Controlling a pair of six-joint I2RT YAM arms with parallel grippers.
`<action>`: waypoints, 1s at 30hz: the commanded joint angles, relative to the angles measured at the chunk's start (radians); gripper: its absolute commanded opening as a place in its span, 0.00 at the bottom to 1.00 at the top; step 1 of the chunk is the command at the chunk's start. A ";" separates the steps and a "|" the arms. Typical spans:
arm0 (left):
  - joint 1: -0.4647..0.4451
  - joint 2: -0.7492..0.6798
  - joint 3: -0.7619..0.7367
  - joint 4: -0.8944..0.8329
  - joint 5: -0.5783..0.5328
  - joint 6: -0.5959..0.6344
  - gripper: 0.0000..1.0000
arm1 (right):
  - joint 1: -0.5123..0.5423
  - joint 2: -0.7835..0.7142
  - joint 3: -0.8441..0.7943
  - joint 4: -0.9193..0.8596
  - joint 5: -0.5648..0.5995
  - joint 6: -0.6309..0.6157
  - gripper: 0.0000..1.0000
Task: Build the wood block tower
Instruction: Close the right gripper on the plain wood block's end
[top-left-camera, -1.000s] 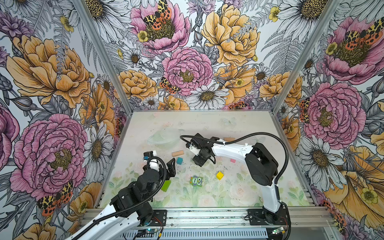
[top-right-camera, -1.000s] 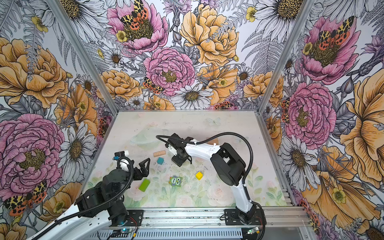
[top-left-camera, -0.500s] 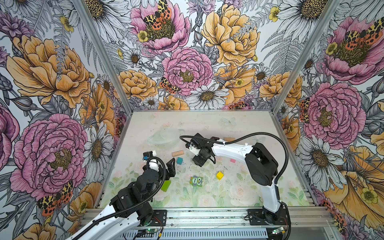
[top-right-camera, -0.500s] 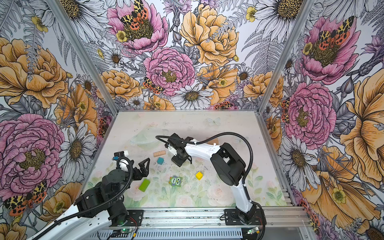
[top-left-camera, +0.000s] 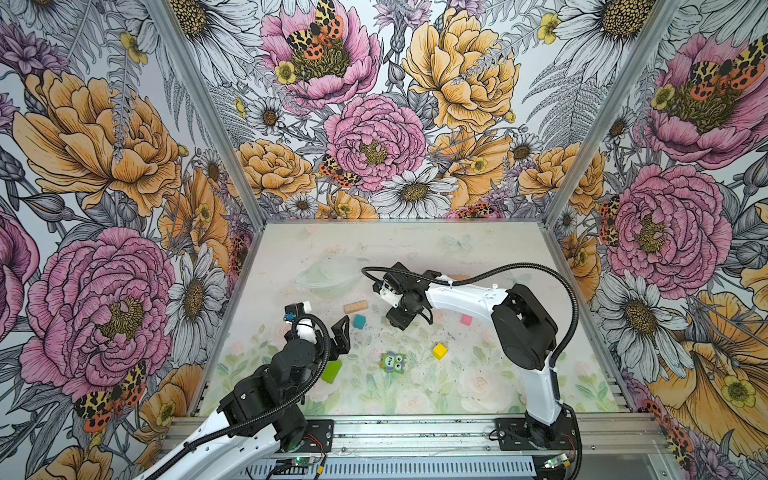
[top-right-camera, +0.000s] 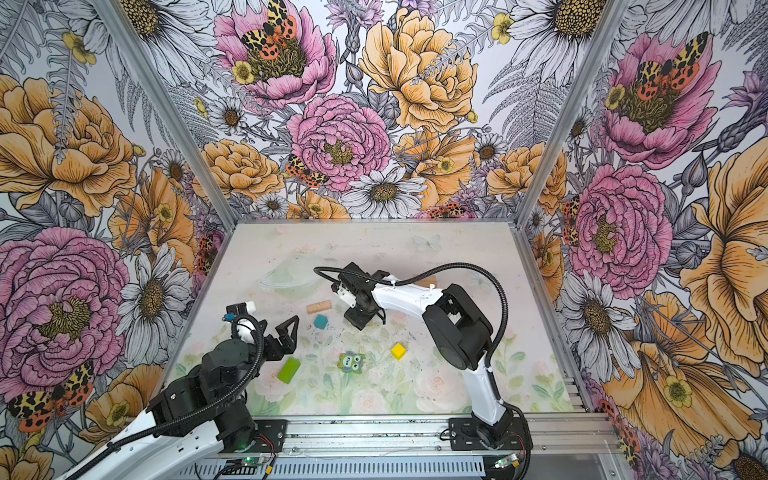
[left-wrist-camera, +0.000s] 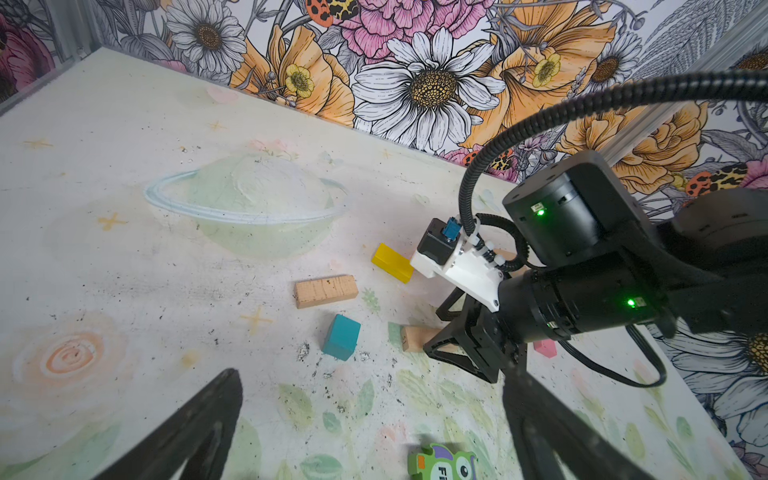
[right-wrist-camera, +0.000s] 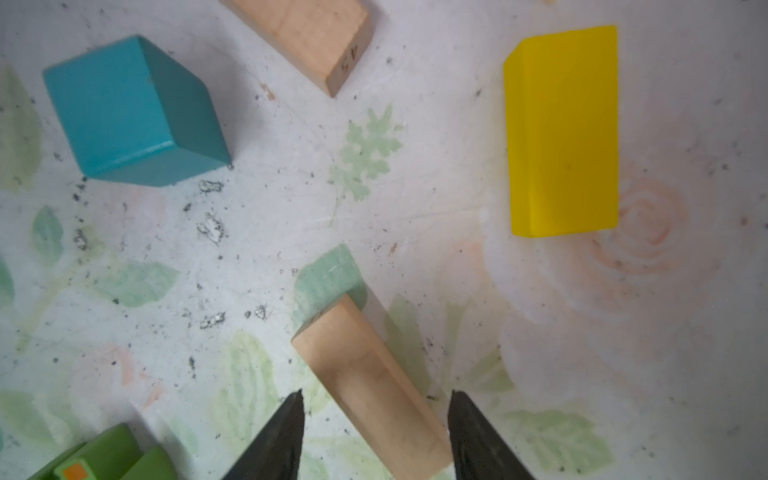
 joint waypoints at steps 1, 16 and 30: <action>0.009 -0.008 -0.003 -0.001 0.021 0.010 0.99 | -0.020 0.016 0.020 0.001 -0.042 -0.018 0.58; 0.014 -0.002 -0.001 0.003 0.028 0.011 0.99 | -0.023 0.039 -0.027 0.010 -0.123 -0.014 0.58; 0.015 -0.008 0.000 0.009 0.035 0.016 0.99 | -0.017 0.018 -0.092 0.029 0.069 0.060 0.47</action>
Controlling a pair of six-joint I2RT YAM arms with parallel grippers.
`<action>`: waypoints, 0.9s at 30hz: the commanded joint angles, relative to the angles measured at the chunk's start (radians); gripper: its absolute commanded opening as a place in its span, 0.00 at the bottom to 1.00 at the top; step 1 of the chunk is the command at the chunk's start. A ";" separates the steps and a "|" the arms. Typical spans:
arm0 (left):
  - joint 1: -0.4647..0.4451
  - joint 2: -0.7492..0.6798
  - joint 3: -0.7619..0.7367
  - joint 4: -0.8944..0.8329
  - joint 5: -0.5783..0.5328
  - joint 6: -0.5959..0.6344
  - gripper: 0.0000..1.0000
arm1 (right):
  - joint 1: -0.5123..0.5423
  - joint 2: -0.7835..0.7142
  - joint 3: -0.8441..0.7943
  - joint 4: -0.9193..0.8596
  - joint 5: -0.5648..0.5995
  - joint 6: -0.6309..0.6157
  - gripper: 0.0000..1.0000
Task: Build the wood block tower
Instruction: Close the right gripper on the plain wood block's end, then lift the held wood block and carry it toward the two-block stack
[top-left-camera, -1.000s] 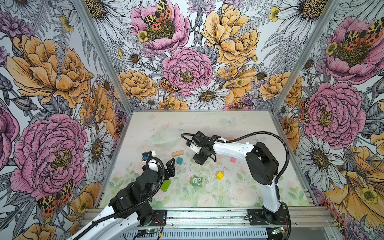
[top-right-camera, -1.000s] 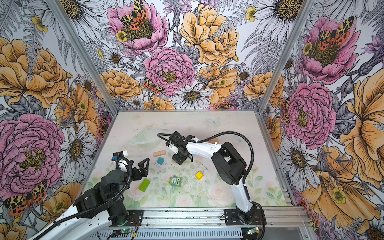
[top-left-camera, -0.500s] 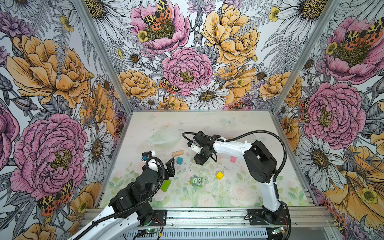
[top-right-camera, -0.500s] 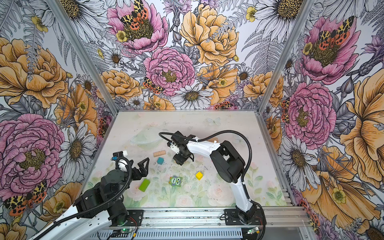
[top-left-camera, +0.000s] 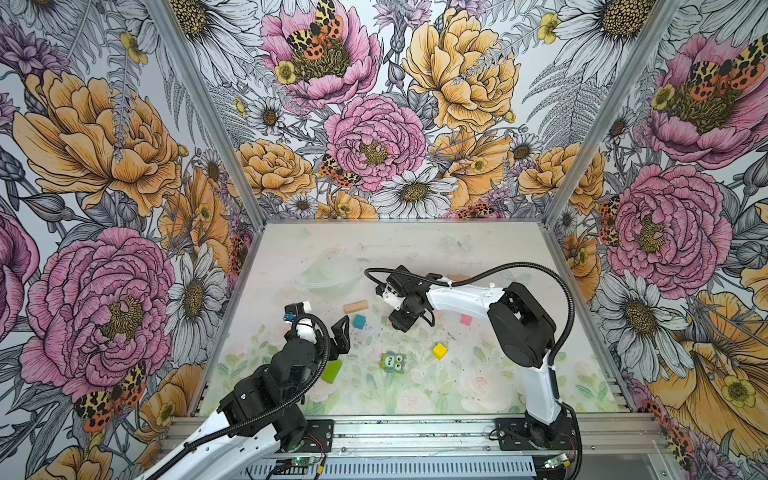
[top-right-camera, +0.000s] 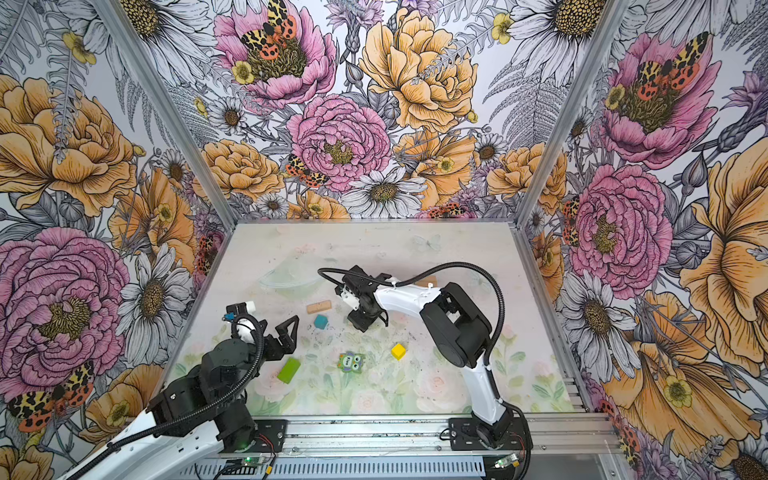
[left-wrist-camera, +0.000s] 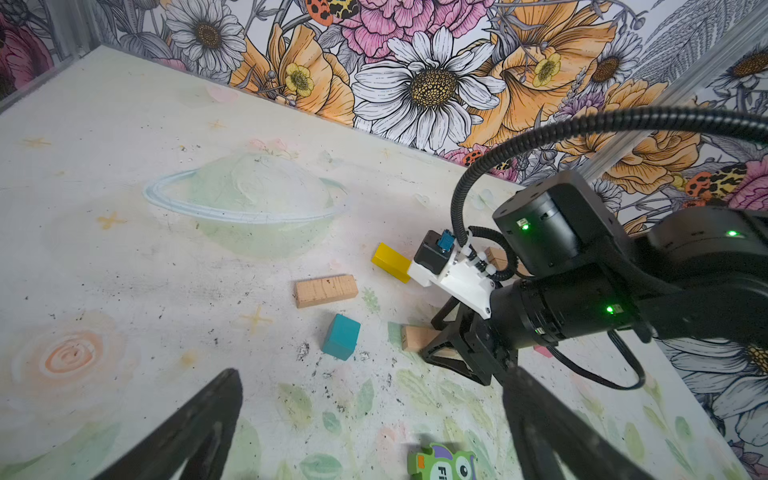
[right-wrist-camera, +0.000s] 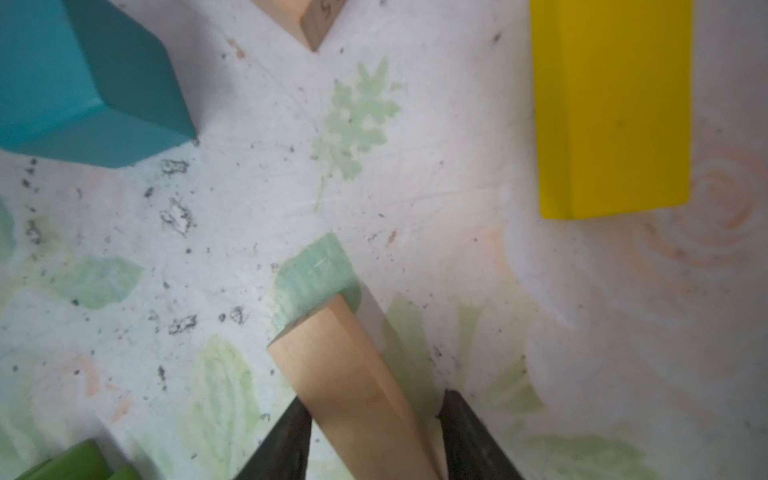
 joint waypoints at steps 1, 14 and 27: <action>0.009 -0.008 0.000 0.009 0.024 0.016 0.99 | 0.000 0.005 -0.035 -0.025 0.107 0.046 0.43; 0.009 -0.005 -0.005 0.010 0.026 0.010 0.99 | -0.017 -0.018 -0.052 -0.006 0.162 0.151 0.21; 0.014 0.134 0.037 0.101 0.058 0.056 0.99 | -0.061 -0.104 -0.061 -0.005 0.218 0.221 0.08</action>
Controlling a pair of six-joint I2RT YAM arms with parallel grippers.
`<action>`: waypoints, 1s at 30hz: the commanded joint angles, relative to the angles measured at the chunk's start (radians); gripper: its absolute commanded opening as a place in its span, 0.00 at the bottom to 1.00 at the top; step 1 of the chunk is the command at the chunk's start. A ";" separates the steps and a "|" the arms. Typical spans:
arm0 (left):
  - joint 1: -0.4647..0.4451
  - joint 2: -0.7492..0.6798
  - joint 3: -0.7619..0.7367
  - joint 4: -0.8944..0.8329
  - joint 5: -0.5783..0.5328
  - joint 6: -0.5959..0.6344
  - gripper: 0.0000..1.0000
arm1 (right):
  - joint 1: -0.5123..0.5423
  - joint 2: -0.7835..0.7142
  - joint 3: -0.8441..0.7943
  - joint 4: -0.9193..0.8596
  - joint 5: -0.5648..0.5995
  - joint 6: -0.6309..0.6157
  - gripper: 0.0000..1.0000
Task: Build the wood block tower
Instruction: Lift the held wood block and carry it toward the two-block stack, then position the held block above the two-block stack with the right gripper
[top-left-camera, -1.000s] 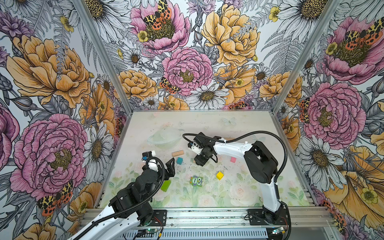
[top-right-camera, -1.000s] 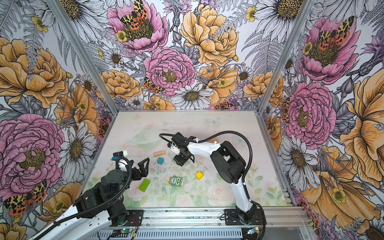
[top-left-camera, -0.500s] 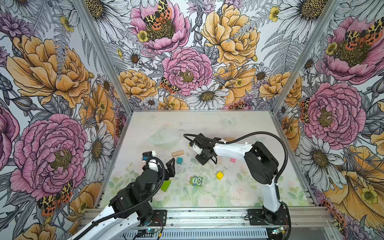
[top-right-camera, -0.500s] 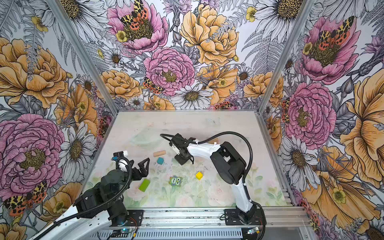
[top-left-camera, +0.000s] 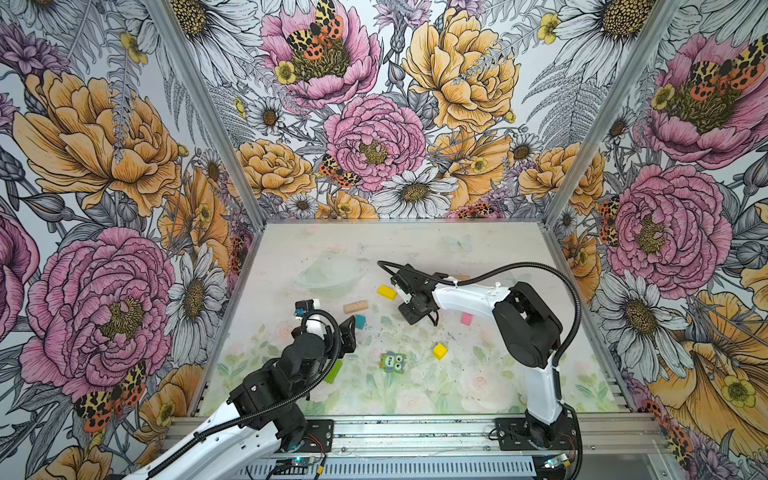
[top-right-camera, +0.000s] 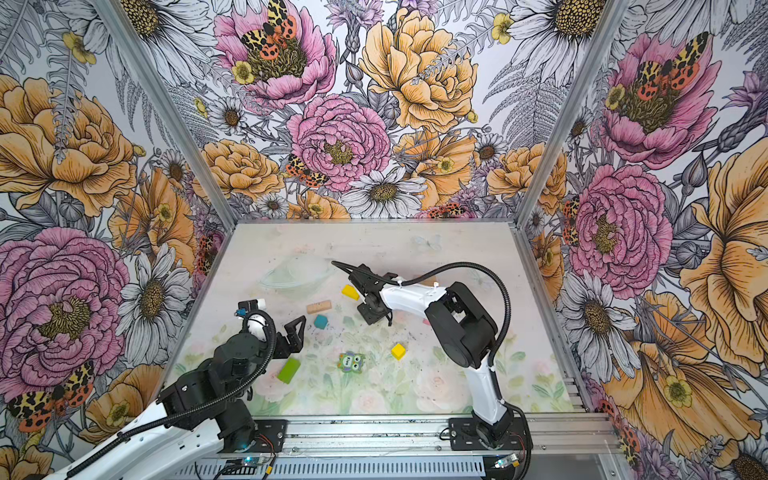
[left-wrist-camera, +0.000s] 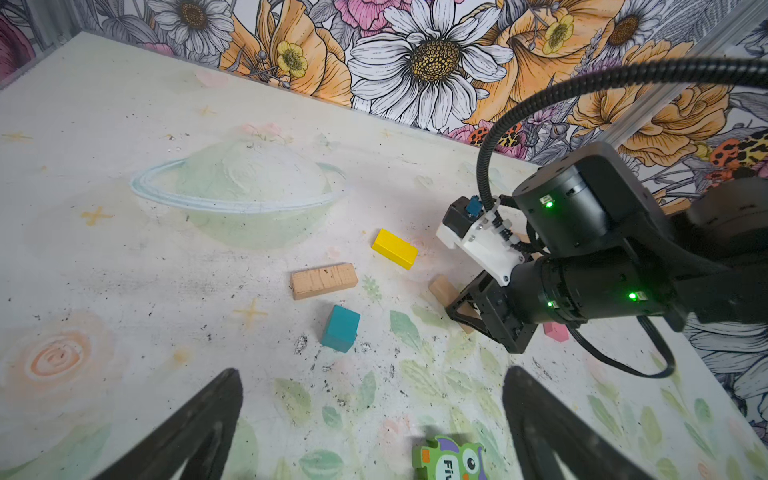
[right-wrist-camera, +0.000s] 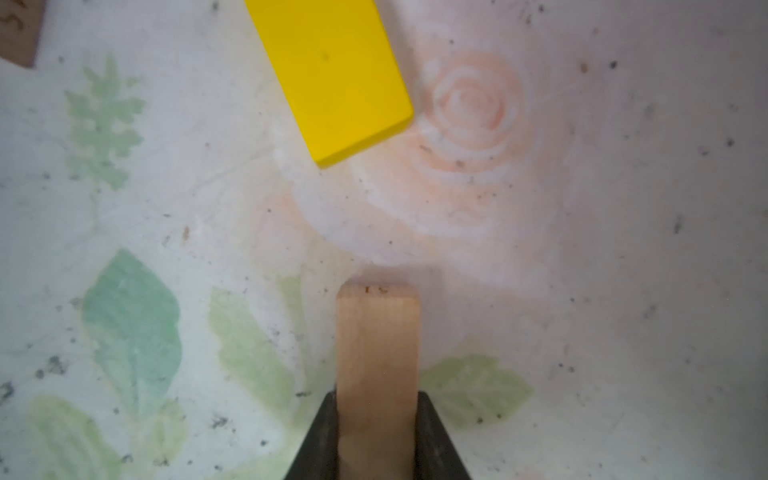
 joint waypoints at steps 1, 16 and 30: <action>0.010 0.037 0.038 0.064 0.031 0.043 0.99 | -0.027 -0.072 -0.010 -0.017 0.035 0.026 0.08; 0.041 0.285 0.146 0.205 0.117 0.117 0.99 | -0.226 -0.154 -0.007 -0.018 0.062 0.051 0.08; 0.111 0.451 0.248 0.285 0.236 0.159 0.99 | -0.392 -0.091 0.035 -0.008 0.061 0.077 0.08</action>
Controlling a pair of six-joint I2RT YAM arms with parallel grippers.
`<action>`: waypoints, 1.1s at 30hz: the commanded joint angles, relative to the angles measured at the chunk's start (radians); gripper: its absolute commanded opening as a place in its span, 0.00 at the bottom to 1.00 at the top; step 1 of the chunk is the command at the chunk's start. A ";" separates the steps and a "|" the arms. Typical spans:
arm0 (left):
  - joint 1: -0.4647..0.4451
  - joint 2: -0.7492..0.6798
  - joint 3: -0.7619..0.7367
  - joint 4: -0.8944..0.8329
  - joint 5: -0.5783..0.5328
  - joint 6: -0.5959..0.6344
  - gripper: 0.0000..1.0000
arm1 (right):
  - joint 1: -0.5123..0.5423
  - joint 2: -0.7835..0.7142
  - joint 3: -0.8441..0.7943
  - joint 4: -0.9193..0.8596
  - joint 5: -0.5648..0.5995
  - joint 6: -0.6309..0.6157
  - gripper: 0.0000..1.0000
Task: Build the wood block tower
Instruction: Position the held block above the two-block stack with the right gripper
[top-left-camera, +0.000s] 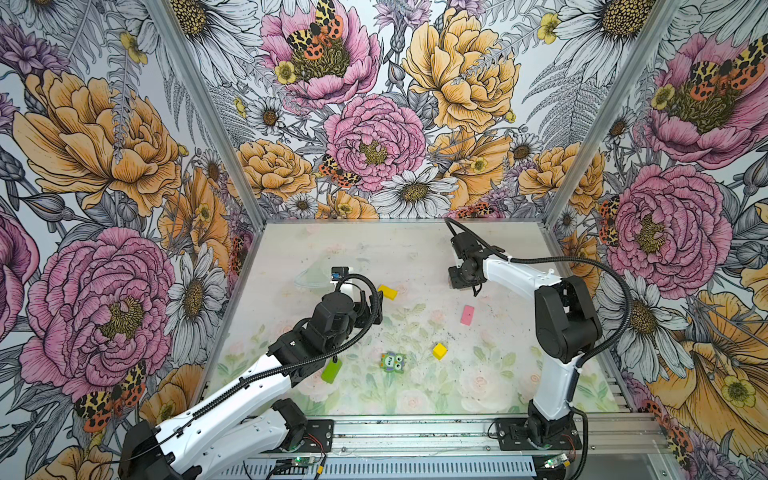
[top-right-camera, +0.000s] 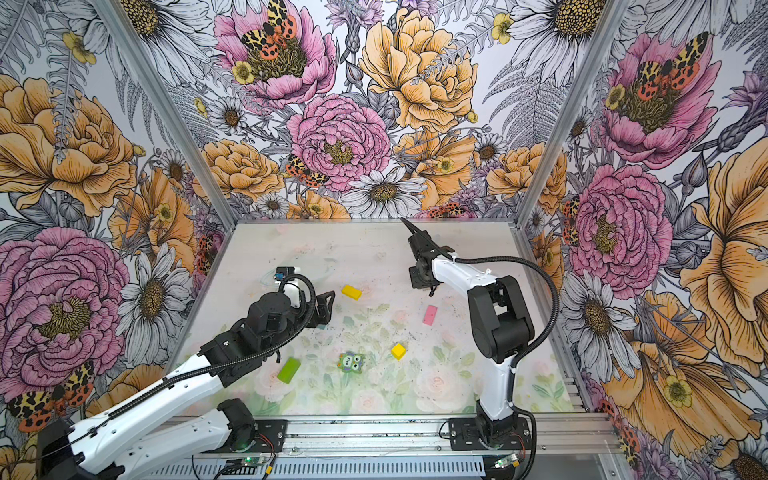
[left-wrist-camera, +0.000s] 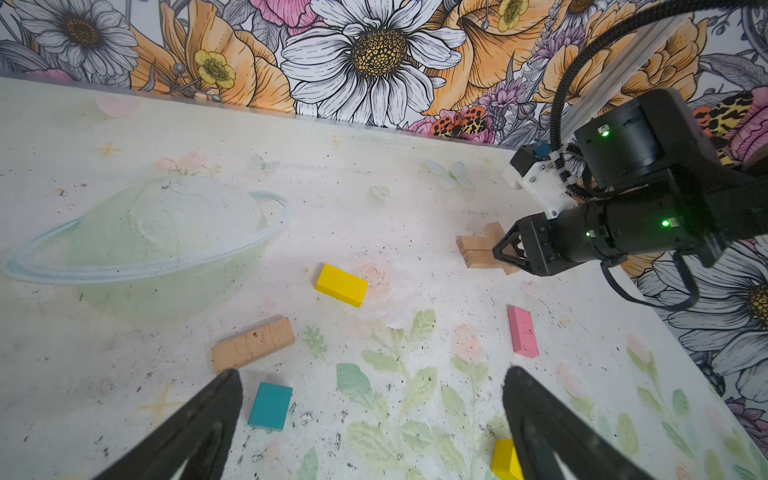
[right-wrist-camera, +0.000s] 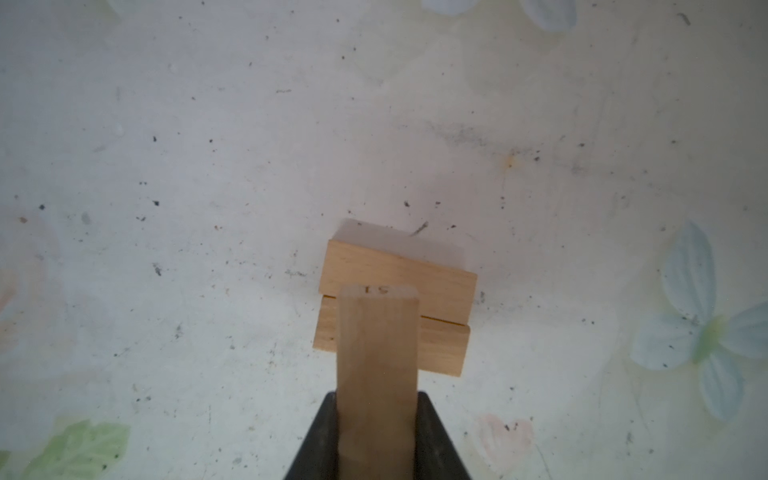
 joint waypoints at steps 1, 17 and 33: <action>0.022 0.014 0.040 0.030 0.056 0.033 0.99 | -0.011 0.026 0.045 0.010 0.012 0.011 0.08; 0.070 0.028 0.039 0.045 0.095 0.032 0.99 | -0.079 0.087 0.060 0.025 -0.032 0.002 0.09; 0.075 0.019 0.034 0.040 0.098 0.030 0.99 | -0.082 0.109 0.069 0.031 -0.060 0.010 0.11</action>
